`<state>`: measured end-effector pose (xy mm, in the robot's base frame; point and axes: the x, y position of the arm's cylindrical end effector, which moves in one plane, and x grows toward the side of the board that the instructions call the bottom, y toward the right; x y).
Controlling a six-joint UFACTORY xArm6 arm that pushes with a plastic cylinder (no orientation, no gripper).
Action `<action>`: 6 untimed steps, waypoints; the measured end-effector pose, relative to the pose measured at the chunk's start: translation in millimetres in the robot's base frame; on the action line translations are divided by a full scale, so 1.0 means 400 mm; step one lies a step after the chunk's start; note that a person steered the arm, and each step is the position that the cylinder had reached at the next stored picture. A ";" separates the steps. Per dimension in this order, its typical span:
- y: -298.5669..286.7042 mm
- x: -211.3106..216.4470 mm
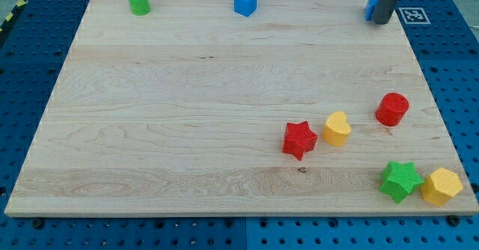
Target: Move the red star to the center left
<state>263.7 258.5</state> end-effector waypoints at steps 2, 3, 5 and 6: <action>0.000 -0.024; -0.075 0.022; -0.038 0.245; -0.013 0.294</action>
<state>381.5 253.1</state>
